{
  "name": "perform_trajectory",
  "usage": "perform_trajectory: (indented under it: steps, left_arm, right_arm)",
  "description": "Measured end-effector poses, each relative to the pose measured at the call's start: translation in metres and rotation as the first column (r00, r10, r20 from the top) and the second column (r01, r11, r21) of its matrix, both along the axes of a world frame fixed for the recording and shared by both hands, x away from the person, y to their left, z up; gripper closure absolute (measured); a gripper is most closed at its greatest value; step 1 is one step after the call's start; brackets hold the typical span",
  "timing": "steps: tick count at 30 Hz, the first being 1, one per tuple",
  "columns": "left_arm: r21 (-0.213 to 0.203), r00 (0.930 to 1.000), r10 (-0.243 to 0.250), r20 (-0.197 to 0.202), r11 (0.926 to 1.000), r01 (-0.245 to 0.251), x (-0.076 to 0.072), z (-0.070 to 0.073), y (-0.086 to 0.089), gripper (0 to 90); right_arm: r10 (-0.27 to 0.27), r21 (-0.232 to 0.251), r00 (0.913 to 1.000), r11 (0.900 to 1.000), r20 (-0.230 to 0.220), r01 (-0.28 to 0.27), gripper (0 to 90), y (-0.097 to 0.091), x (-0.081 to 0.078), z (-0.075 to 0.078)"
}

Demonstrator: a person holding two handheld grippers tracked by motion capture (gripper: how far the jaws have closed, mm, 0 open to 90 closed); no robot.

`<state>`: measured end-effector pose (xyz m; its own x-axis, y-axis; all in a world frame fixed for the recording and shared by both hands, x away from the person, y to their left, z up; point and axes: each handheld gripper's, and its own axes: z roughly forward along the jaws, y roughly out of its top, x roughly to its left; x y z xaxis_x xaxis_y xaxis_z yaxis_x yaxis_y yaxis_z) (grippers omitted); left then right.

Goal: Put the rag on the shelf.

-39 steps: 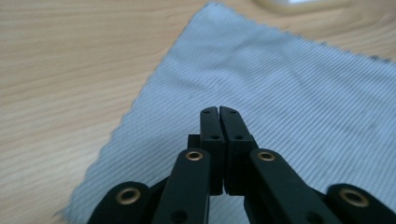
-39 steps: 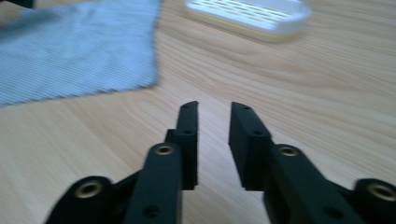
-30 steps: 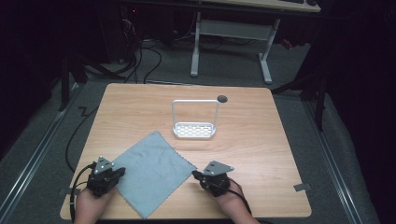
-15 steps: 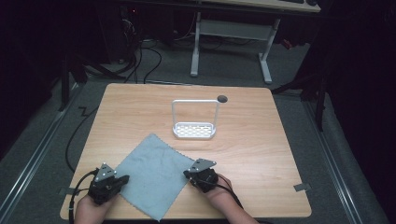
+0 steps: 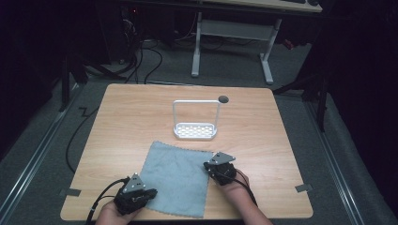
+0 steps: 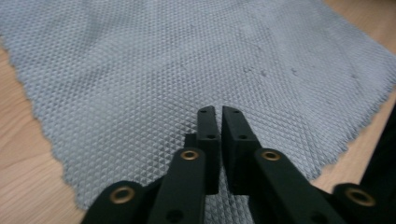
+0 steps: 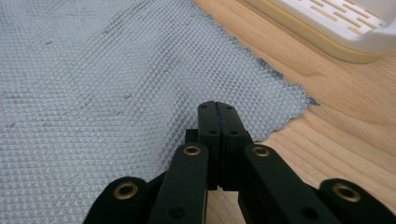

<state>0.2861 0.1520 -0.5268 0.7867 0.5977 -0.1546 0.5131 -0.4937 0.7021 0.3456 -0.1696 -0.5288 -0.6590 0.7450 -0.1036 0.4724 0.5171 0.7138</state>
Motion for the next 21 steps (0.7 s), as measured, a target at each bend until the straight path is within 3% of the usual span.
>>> perform_trajectory:
  steps: [3, 5, 7, 9, 12, 14, 16, 21]
  left_arm:
    - [0.005, 0.9995, 0.025, 0.021, 0.9997, -0.025, 0.006, 0.002, 0.002, 74.9]
    - [-0.025, 0.9970, 0.064, 0.043, 0.9977, -0.063, 0.012, 0.005, 0.009, 73.4]
    - [-0.069, 0.9919, 0.116, 0.052, 0.9913, -0.112, 0.019, 0.008, 0.017, 72.5]
    - [-0.061, 0.9835, 0.169, 0.064, 0.9844, -0.165, 0.026, 0.009, 0.021, 71.5]
    - [-0.036, 0.9790, 0.202, 0.029, 0.9790, -0.201, 0.038, 0.004, 0.022, 72.5]
    - [-0.009, 0.9809, 0.195, 0.001, 0.9808, -0.195, 0.042, -0.001, 0.019, 75.0]
    - [-0.007, 0.9855, 0.170, 0.000, 0.9855, -0.170, 0.042, 0.000, 0.014, 76.6]
    - [0.000, 0.9986, 0.052, -0.005, 0.9986, -0.052, 0.034, 0.001, -0.012, 77.7]
  right_arm:
    - [0.001, 0.006, 1.0000, 1.0000, 0.008, -0.001, 90.0, 0.000, -0.006, 0.004]
    - [0.020, 0.033, 0.9996, 0.9992, 0.021, -0.020, 90.0, 0.002, -0.017, 0.010]
    - [0.051, 0.053, 0.9984, 0.9972, 0.026, -0.052, 90.0, 0.005, -0.028, 0.014]
    - [0.089, 0.072, 0.9960, 0.9934, 0.007, -0.089, 90.0, 0.009, -0.039, 0.012]
    - [0.133, 0.020, 0.9909, 0.9910, -0.021, -0.133, 89.8, 0.017, -0.051, 0.003]
    - [0.127, -0.001, 0.9918, 0.9919, -0.014, -0.127, 89.7, 0.018, -0.055, 0.001]
    - [0.102, 0.001, 0.9946, 0.9948, -0.020, -0.102, 89.8, 0.013, -0.054, 0.001]
    - [0.026, 0.006, 0.9994, 0.9997, -0.022, -0.026, 89.9, -0.012, -0.053, 0.002]
